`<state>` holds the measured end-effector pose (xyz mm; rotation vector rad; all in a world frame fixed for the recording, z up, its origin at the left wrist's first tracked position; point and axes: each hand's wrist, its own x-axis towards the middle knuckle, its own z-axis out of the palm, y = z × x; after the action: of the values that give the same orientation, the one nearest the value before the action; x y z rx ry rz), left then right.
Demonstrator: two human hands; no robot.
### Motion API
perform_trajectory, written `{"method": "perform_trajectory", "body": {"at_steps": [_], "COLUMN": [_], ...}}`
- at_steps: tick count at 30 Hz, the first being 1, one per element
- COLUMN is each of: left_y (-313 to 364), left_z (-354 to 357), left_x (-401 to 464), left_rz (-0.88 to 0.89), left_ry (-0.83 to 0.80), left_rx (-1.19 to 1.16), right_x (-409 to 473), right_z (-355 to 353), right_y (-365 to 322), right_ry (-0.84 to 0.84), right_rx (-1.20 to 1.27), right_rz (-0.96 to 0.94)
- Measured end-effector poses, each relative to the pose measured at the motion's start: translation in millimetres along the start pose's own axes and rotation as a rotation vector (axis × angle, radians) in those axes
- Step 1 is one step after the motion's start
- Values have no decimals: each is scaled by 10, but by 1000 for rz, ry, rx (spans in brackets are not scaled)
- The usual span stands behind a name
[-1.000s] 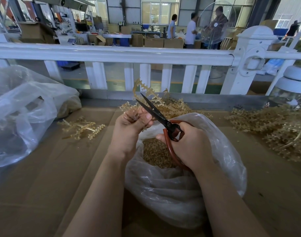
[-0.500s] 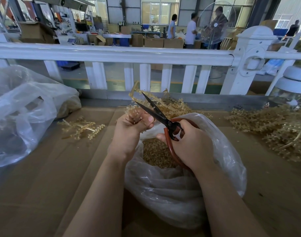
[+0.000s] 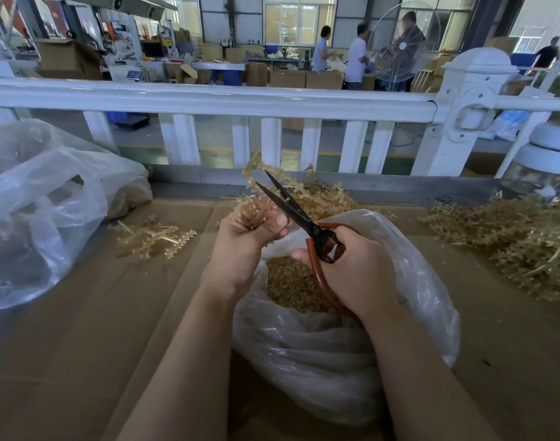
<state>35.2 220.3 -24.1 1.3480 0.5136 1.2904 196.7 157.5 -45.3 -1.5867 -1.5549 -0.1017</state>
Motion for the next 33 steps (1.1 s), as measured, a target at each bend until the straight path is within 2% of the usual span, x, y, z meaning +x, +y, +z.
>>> {"method": "perform_trajectory", "body": {"at_steps": [23,33], "left_y": [-57,-23], "left_z": [-57,-60], "left_x": [33,21], "left_rz": [-13,-15], "left_ry": [-74,-51], "left_rx": [-48,-11], "right_x": [12,14], "right_z": [-27,-28], "right_y": [-18,-25], "right_ry": [-93,-27], "right_rx": [55,-20], "right_rz": [63,35]}}
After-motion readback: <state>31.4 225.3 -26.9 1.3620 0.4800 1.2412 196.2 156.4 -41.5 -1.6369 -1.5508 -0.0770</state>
